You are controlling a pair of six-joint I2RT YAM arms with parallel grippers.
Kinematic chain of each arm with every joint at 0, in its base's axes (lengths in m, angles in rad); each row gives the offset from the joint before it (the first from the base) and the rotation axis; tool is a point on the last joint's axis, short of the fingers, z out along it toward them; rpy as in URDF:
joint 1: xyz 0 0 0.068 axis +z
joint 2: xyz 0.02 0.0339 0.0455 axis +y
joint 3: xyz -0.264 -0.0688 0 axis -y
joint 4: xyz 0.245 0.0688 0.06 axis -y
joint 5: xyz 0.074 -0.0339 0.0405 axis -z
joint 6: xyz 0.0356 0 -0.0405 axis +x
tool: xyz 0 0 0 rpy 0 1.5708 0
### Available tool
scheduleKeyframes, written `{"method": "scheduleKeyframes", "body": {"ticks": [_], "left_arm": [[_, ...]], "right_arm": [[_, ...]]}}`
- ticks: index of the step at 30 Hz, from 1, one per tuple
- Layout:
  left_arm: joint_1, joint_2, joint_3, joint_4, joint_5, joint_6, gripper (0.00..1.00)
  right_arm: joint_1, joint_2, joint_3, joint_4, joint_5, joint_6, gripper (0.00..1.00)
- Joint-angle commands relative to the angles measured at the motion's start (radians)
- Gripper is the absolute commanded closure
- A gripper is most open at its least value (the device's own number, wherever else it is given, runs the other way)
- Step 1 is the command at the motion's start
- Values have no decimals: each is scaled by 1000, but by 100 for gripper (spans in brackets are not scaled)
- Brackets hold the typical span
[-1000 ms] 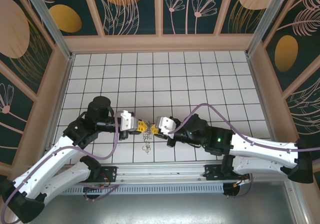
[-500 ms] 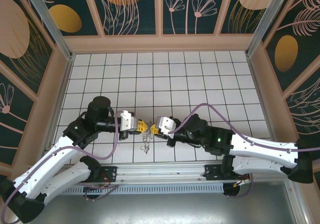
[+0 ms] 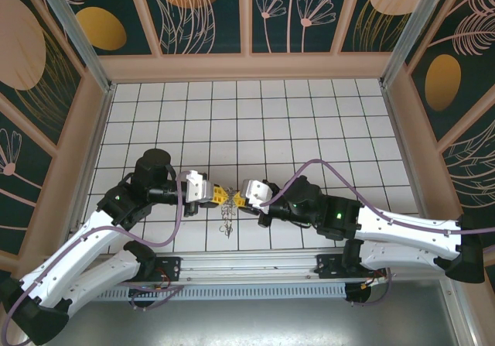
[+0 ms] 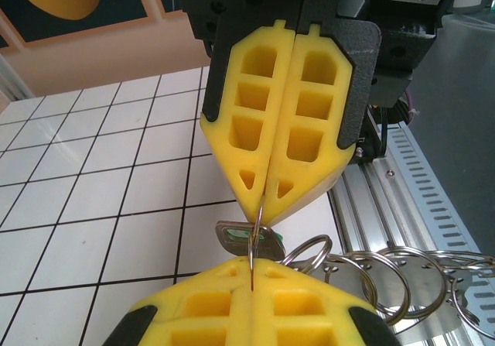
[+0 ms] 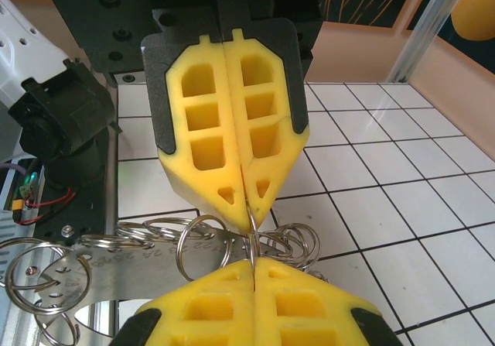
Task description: Put the keys on the keyring
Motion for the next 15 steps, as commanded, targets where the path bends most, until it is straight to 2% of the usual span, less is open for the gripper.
{"method": "scheduleKeyframes", "body": {"ticks": [1, 6, 15], "left_arm": [[-10, -16, 10, 69, 55, -10, 100], [-10, -14, 10, 71, 52, -11, 100], [-10, -8, 16, 65, 61, -14, 100]], "right_arm": [[-3, 18, 35, 3, 11, -11, 100], [9, 5, 19, -4, 32, -21, 100], [39, 4, -3, -26, 84, -129, 100]]}}
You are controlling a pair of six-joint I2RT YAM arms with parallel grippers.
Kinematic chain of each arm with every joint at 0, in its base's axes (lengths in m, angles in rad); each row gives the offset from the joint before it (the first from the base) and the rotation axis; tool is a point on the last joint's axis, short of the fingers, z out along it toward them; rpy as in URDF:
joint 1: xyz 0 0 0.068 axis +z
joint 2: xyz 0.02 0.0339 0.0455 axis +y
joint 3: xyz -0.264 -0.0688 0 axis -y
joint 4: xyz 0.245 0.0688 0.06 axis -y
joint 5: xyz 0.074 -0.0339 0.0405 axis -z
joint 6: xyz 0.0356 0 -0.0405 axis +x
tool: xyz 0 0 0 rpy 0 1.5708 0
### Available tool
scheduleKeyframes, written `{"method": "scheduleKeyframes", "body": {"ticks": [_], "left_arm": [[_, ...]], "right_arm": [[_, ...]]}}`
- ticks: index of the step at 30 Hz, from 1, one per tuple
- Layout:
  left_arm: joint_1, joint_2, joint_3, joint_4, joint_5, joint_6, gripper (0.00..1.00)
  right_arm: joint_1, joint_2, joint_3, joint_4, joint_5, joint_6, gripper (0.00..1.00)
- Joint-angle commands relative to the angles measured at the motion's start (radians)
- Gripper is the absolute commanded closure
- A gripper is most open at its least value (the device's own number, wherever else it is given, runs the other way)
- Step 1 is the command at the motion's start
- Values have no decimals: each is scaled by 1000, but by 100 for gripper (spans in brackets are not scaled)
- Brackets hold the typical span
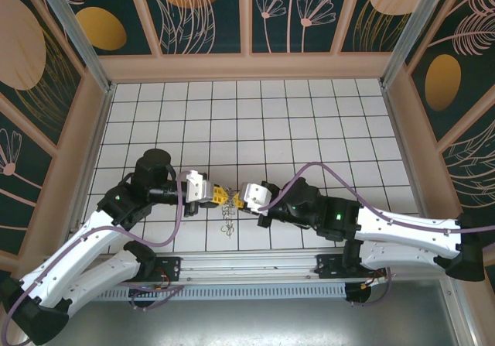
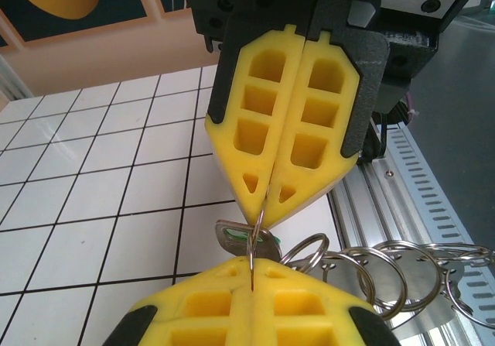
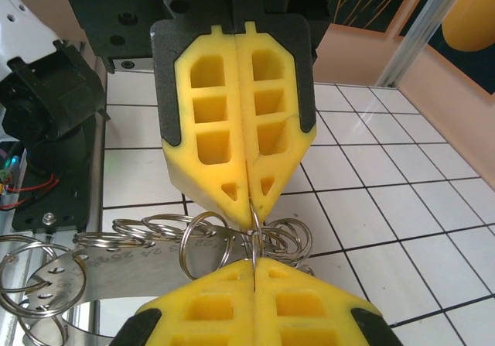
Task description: Put the keys on the keyring
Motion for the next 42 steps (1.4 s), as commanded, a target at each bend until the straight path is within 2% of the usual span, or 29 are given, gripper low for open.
{"method": "scheduleKeyframes", "body": {"ticks": [1, 13, 22, 42], "left_arm": [[-10, -7, 16, 65, 60, -10, 100], [-9, -7, 18, 65, 50, -13, 100], [-10, -3, 21, 64, 60, -15, 100], [-10, -26, 23, 80, 50, -31, 100]], "right_arm": [[12, 2, -7, -15, 35, -62, 100], [17, -3, -6, -24, 48, -119, 100], [62, 7, -1, -38, 109, -160, 100], [88, -46, -42, -57, 198, -161, 100]]}}
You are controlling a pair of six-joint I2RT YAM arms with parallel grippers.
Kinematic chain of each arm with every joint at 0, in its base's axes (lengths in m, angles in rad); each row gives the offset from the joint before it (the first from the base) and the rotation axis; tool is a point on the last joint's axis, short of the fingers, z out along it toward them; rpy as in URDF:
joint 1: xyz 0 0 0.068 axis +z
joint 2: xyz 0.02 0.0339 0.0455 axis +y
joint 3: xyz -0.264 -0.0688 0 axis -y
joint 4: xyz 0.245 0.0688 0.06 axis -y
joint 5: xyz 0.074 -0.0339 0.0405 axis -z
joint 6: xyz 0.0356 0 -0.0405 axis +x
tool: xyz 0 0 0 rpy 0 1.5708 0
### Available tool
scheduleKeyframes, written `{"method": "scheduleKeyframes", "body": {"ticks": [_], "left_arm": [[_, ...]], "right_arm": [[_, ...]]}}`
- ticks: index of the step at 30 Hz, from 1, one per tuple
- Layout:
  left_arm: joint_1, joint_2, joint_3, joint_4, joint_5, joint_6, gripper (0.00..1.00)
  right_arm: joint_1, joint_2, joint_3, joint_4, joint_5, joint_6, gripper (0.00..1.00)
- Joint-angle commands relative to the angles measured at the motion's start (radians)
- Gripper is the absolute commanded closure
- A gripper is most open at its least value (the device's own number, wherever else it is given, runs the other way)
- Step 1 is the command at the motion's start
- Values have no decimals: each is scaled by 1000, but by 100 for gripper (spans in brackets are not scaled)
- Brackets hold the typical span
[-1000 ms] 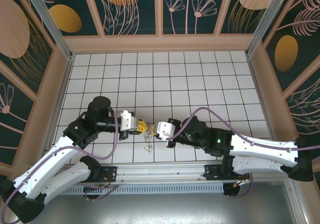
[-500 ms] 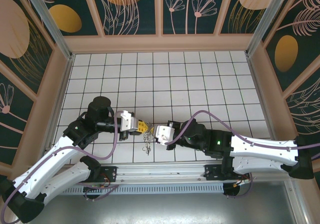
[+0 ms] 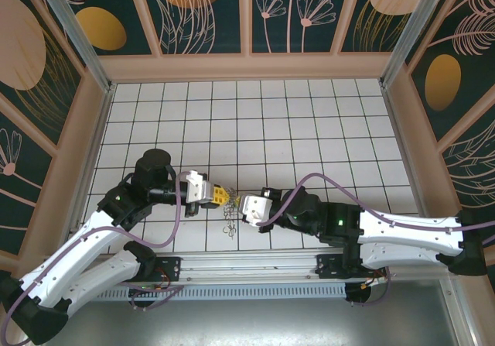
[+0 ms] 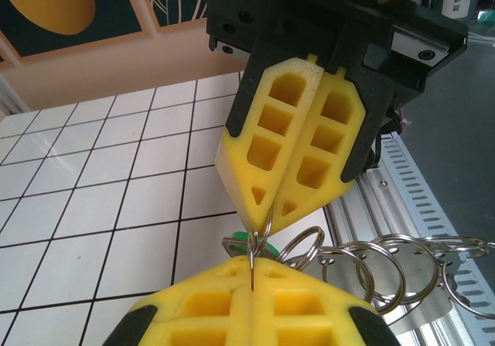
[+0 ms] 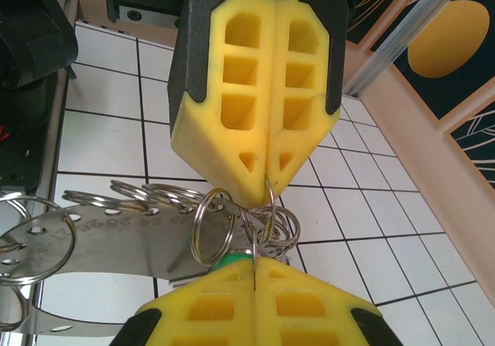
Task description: Put the keys on the keyring
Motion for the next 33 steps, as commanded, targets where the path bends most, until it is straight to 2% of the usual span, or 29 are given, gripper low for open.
{"method": "scheduleKeyframes", "body": {"ticks": [1, 18, 24, 33], "left_arm": [[-5, -23, 23, 51, 31, -15, 100], [-4, -26, 22, 58, 18, -23, 100], [-4, -31, 25, 63, 14, -26, 100], [-5, -34, 29, 66, 11, -36, 100]], "right_arm": [[7, -25, -23, -39, 42, 0, 100], [16, -65, -46, -33, 83, 15, 100], [37, -68, -60, -27, 137, 8, 100], [44, -60, -57, 2, 134, -2, 100]]}}
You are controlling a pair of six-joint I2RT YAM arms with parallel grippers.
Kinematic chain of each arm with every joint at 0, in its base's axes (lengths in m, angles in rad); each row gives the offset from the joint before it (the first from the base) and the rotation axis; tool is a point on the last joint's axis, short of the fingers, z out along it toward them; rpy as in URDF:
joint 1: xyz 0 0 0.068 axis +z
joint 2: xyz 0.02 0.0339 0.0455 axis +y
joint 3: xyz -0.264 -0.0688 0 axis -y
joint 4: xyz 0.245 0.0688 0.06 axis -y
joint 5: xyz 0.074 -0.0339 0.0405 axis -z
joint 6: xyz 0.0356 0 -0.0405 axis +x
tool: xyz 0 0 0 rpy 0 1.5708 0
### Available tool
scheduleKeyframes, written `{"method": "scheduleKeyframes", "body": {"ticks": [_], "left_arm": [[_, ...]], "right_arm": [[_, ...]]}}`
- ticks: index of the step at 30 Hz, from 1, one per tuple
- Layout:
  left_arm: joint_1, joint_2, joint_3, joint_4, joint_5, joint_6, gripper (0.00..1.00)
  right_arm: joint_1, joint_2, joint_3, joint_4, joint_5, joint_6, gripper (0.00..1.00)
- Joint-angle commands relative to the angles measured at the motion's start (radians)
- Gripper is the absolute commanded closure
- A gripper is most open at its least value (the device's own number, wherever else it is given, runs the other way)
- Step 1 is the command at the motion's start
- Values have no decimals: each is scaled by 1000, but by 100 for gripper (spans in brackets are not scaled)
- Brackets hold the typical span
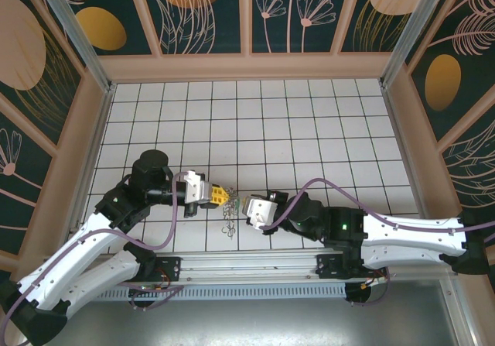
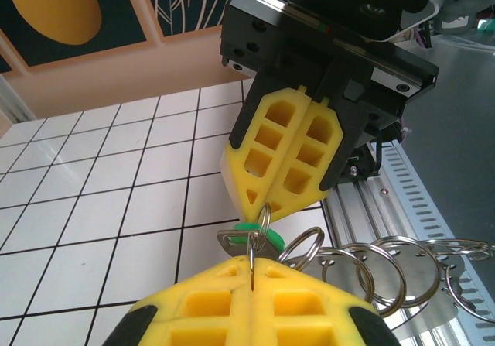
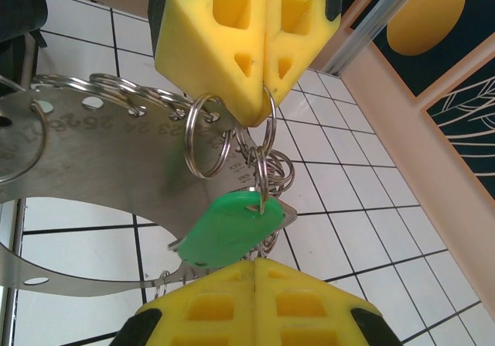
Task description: Put the keys on the keyring
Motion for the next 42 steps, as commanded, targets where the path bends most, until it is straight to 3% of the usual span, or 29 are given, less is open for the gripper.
{"method": "scheduleKeyframes", "body": {"ticks": [1, 6, 10, 16, 42], "left_arm": [[2, -14, 28, 55, 12, -17, 100], [3, -15, 27, 56, 0, -14, 100], [2, -5, 29, 49, -12, -8, 100], [2, -16, 28, 53, -25, -11, 100], [2, -22, 3, 110, -13, -84, 100]], "right_arm": [[11, -13, -4, 19, 27, 2, 100], [19, -43, 4, 11, 30, 31, 99], [30, -63, 17, -14, 31, 45, 86], [36, -38, 50, -18, 19, 3, 78], [34, 15, 107, 58, 53, -97, 78]]}}
